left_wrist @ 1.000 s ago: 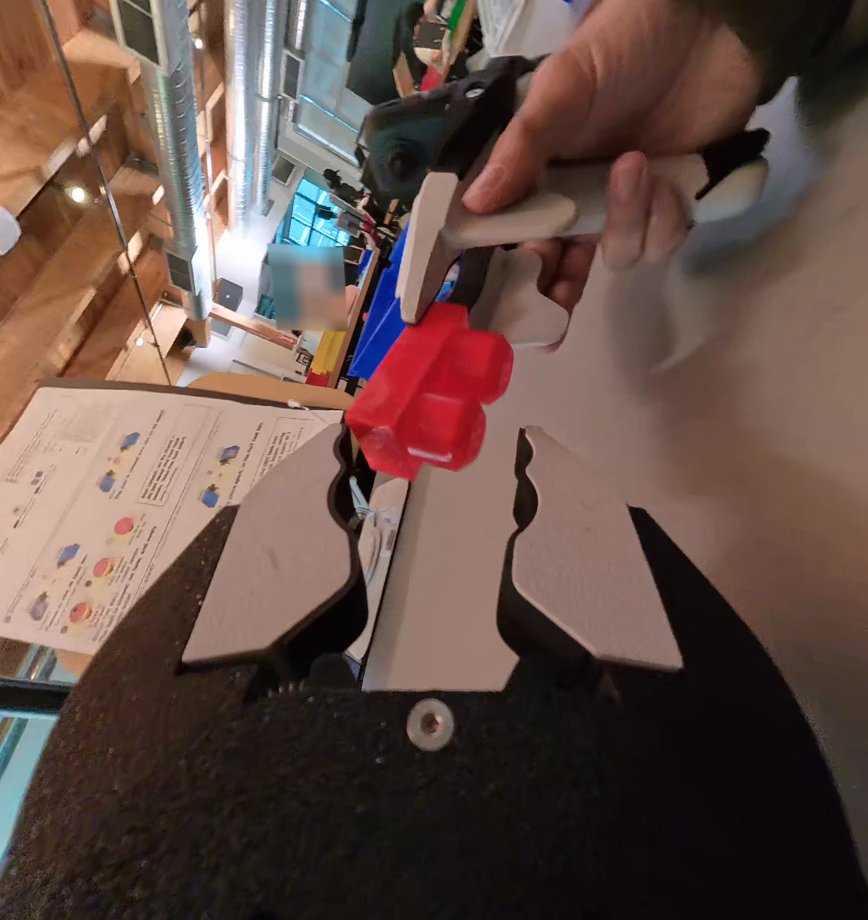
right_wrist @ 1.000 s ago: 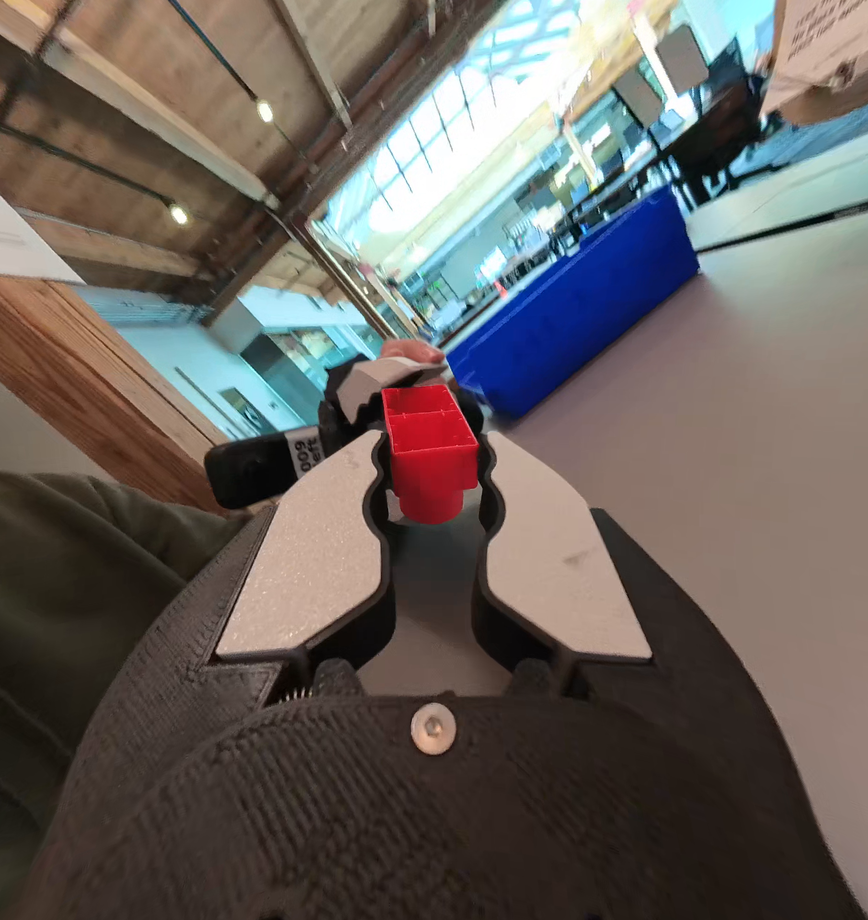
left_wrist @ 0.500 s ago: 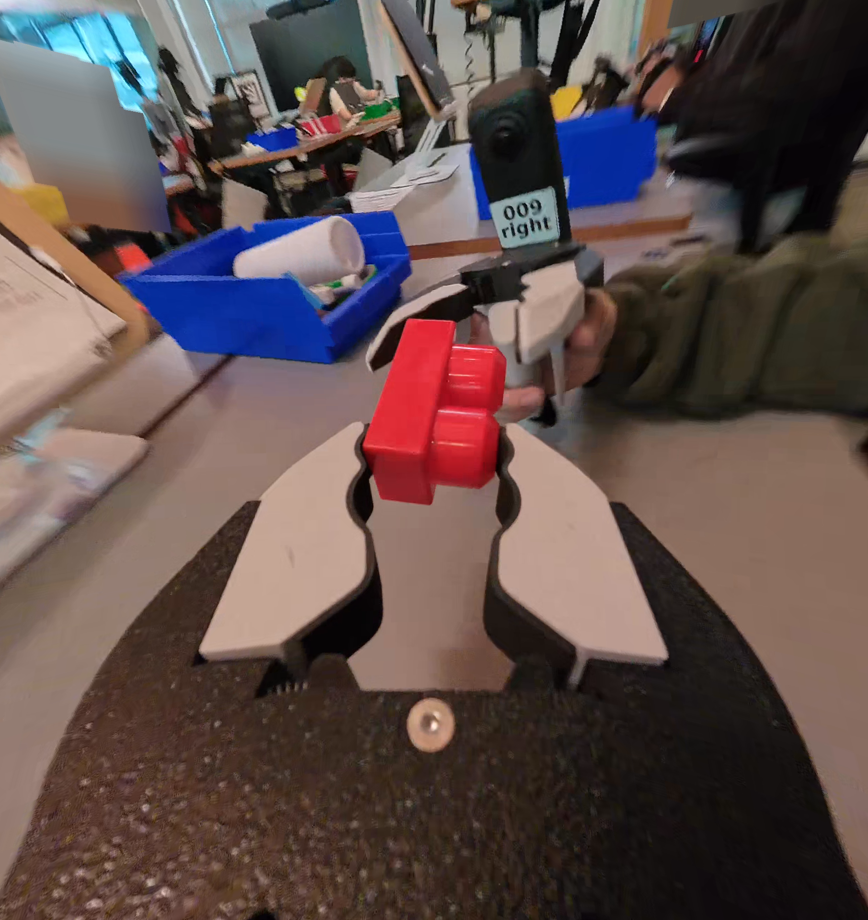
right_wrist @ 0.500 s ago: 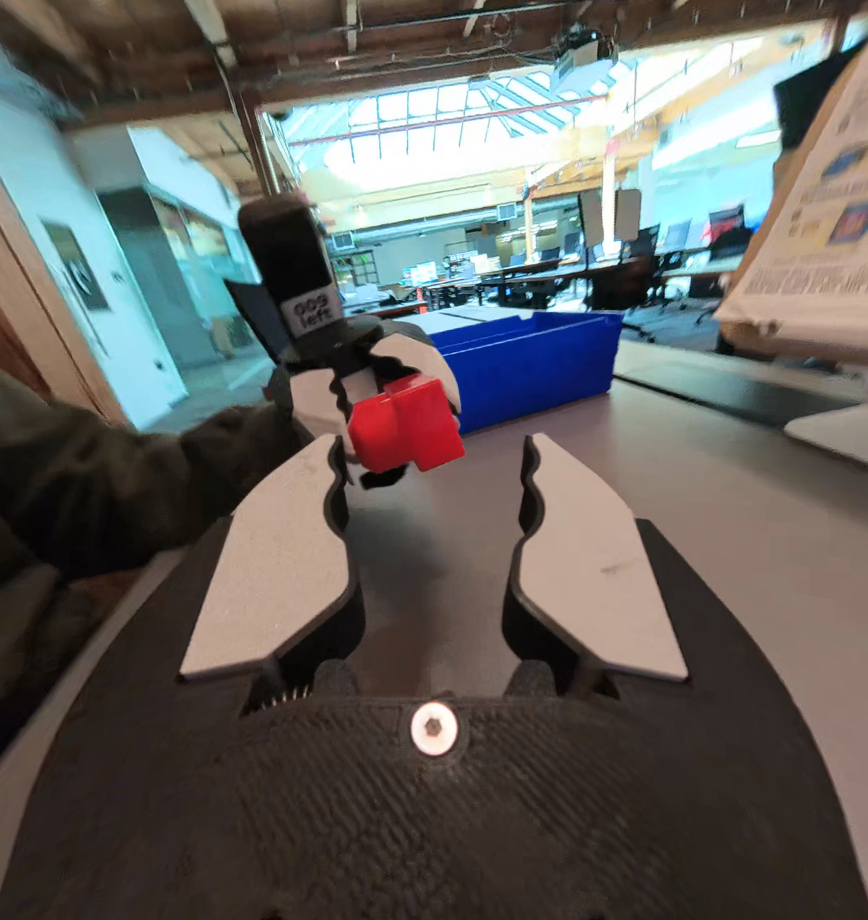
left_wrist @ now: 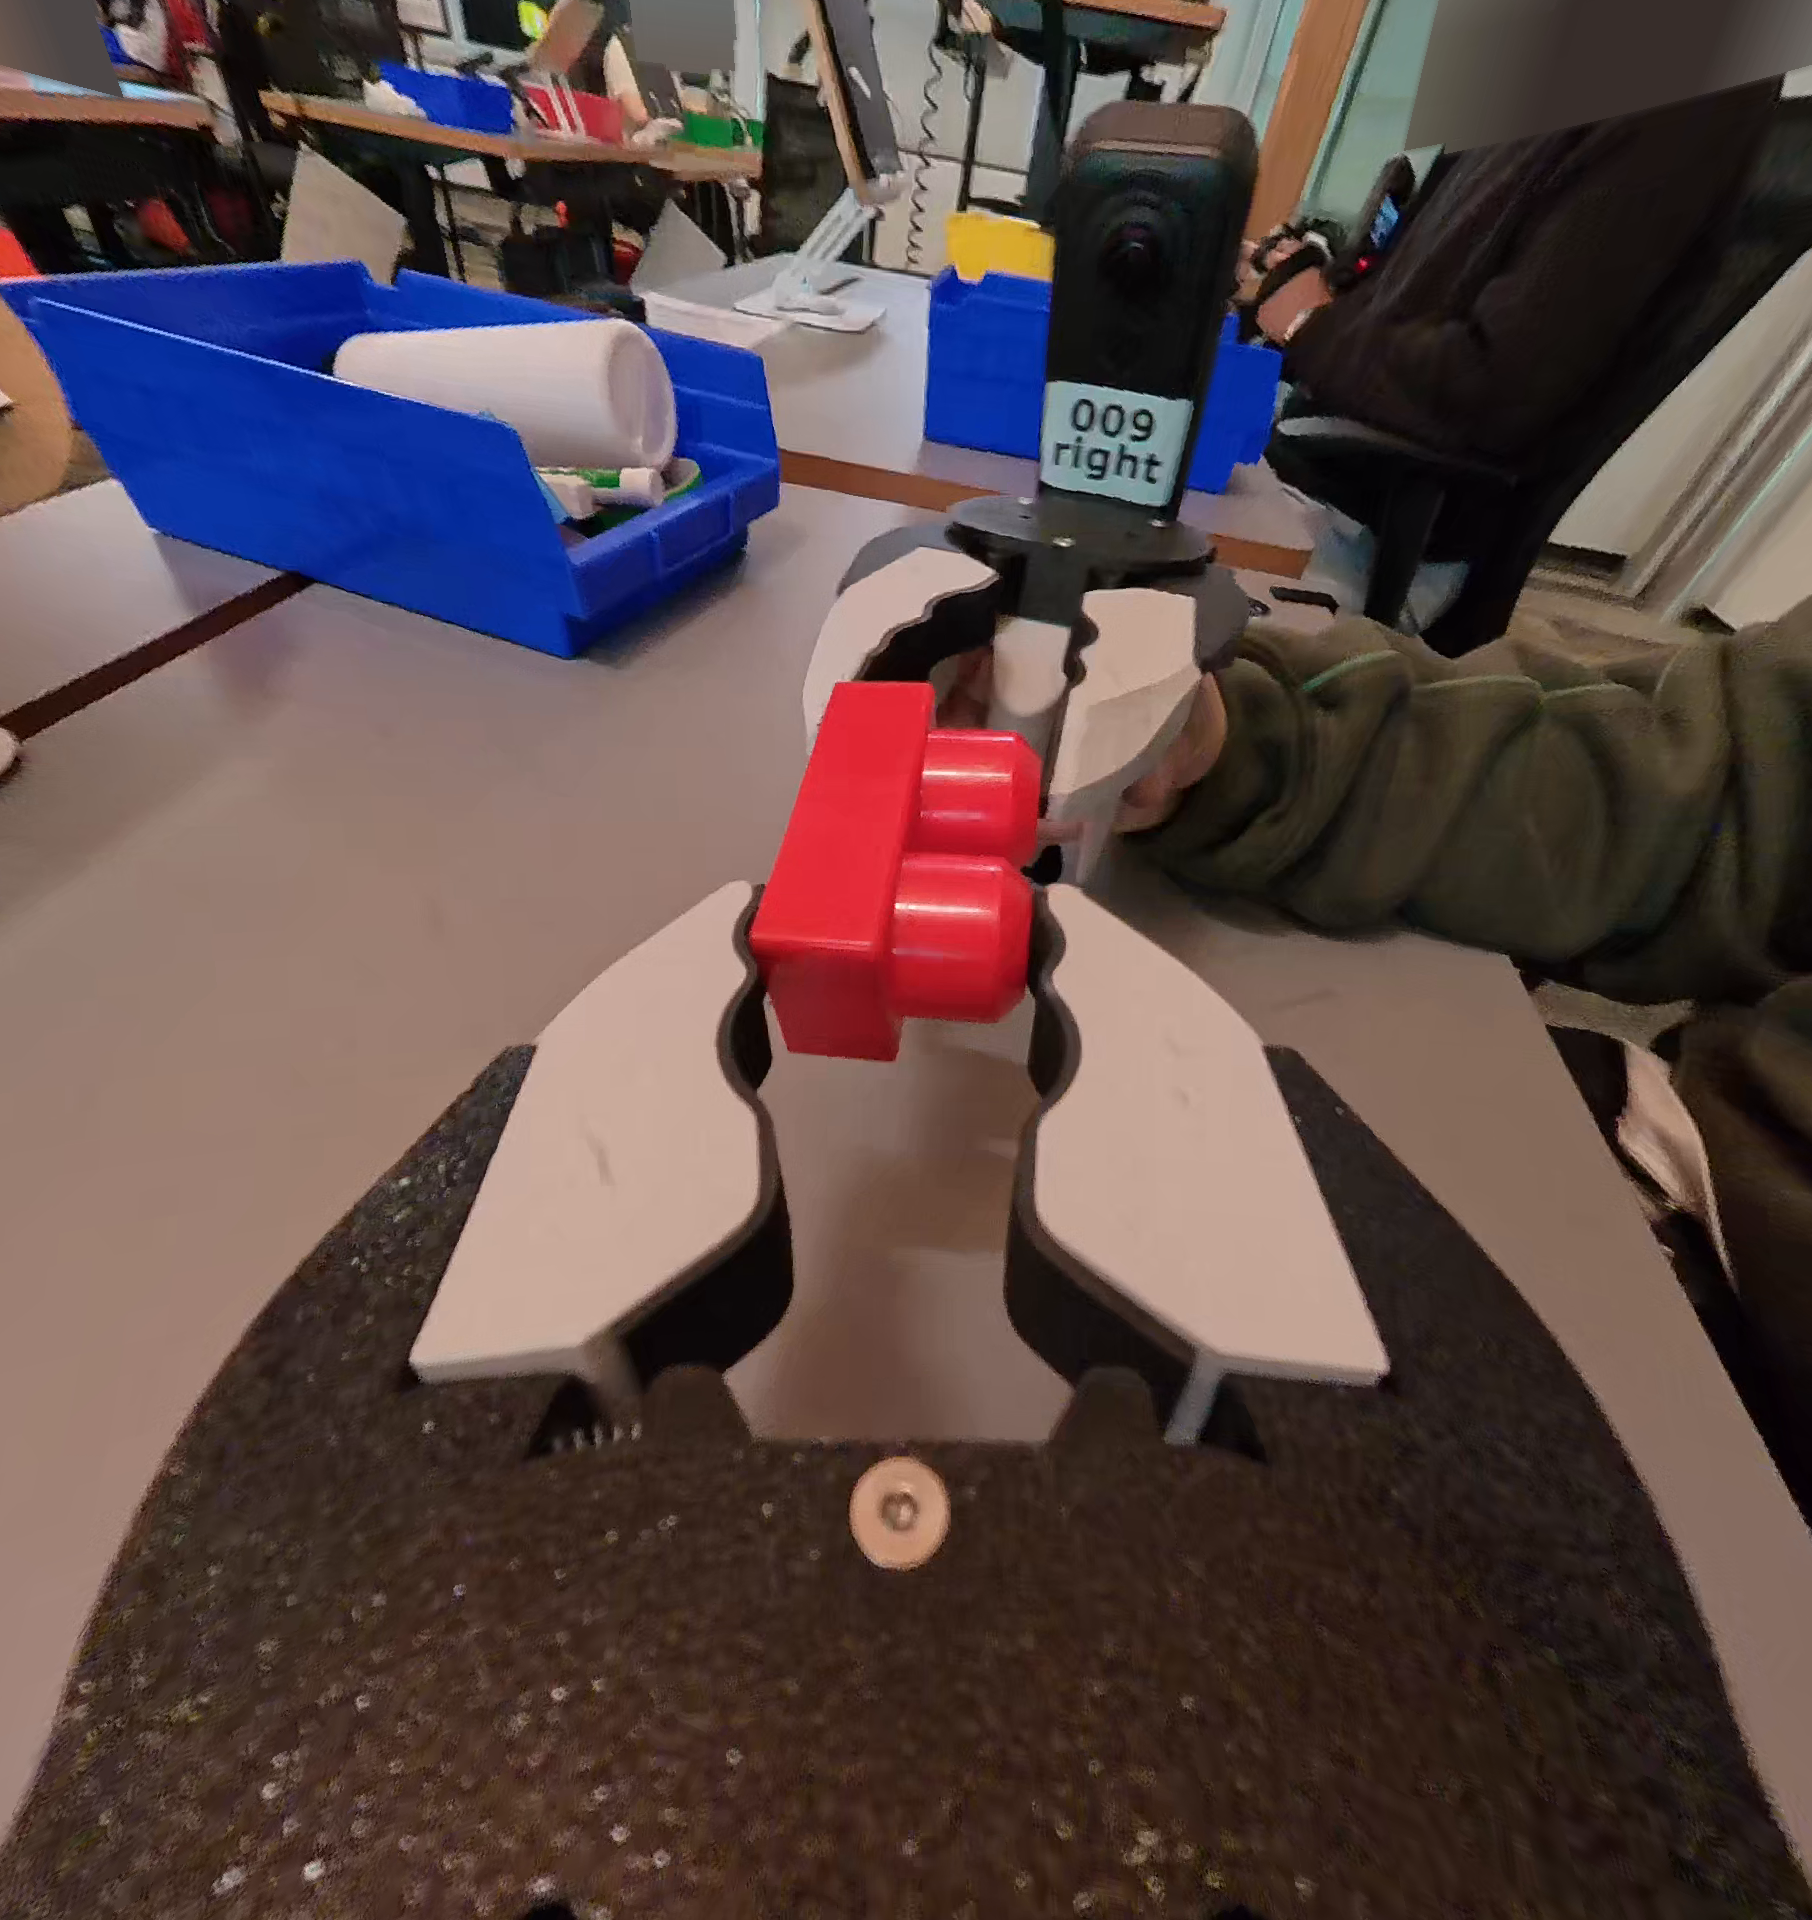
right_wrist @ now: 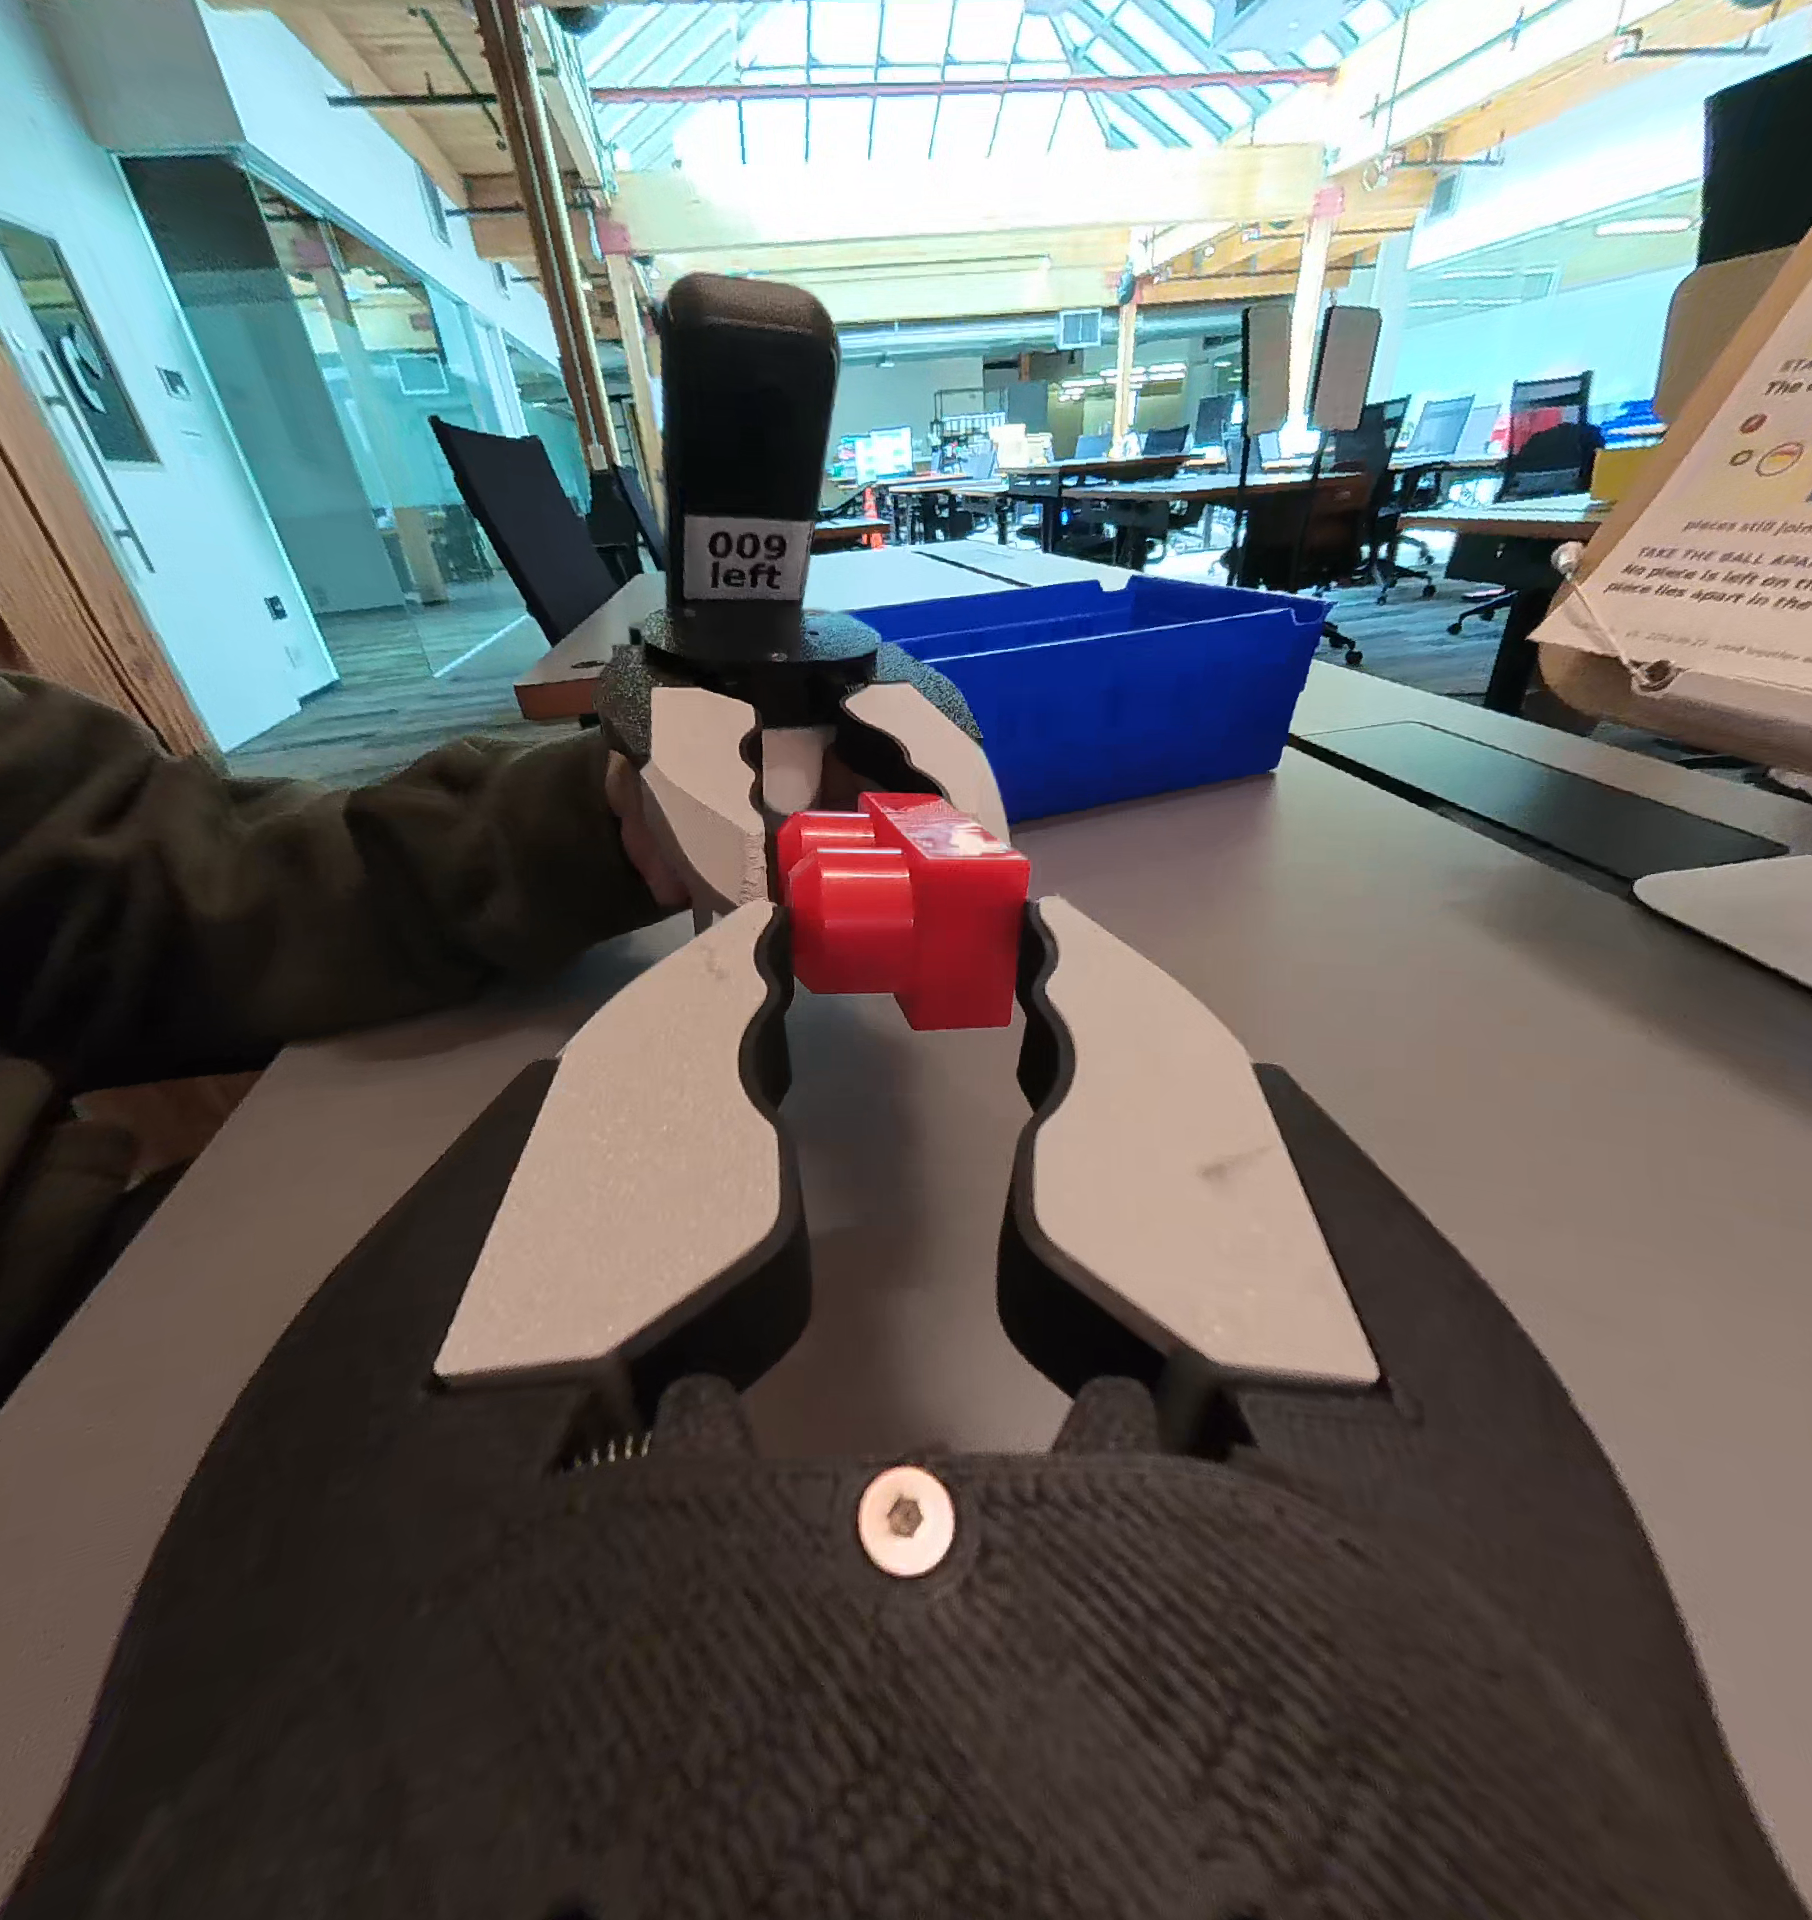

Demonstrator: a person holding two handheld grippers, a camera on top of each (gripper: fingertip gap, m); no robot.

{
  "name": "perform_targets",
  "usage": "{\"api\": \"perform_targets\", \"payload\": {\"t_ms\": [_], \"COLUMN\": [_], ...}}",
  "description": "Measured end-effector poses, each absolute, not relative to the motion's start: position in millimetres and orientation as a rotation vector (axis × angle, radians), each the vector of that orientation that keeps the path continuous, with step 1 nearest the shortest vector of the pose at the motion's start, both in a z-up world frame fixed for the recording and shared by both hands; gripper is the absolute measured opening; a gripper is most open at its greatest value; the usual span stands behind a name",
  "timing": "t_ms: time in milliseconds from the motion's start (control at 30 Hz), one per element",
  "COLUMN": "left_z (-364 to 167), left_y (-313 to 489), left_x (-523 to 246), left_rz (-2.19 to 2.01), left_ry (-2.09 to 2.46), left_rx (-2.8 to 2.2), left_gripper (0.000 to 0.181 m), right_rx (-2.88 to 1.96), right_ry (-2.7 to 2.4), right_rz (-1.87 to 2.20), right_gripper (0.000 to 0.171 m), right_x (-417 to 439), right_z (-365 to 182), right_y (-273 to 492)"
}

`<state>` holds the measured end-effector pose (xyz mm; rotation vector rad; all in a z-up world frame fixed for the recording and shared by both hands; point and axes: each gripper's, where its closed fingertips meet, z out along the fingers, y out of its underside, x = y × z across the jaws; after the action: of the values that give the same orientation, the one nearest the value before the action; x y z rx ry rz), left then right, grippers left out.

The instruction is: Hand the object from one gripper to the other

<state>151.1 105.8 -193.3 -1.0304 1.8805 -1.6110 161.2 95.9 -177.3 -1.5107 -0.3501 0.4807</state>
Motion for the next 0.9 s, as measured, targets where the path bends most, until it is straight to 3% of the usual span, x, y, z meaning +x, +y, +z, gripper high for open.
{"api": "perform_targets", "payload": {"t_ms": [133,267,400,533,700,900], "left_z": [-191.2,-188.4,-195.1,-183.9,-182.0,-192.4], "left_y": [123.7,131.7,123.9,124.3,124.3,120.2], "left_x": [159.4,165.3,158.2,155.9,155.7,163.0], "left_rz": [-1.51,-1.489,-1.519,-1.539,-1.002,-0.704], "left_ry": [1.784,1.722,1.807,1.763,1.737,1.722], "left_rx": [-1.097,-1.194,-1.111,-1.006,-0.551,-0.368], "left_gripper": [0.07,0.076,0.062,0.065,0.065,0.036], "right_rx": [-1.555,-1.594,-1.545,-1.498,-1.451,-1.468], "right_ry": [-0.334,-0.323,-0.285,-0.172,0.01,0.009], "right_rz": [0.256,0.216,0.415,0.625,0.876,1.009], "right_gripper": [0.041,0.041,0.041,0.041,0.042,0.042], "right_x": [178.1,184.4,175.1,177.9,185.5,175.4], "right_z": [-180.9,-188.1,-181.2,-175.4,-175.1,-179.4], "right_y": [101.9,104.0,100.9,98.6,99.9,98.7]}}
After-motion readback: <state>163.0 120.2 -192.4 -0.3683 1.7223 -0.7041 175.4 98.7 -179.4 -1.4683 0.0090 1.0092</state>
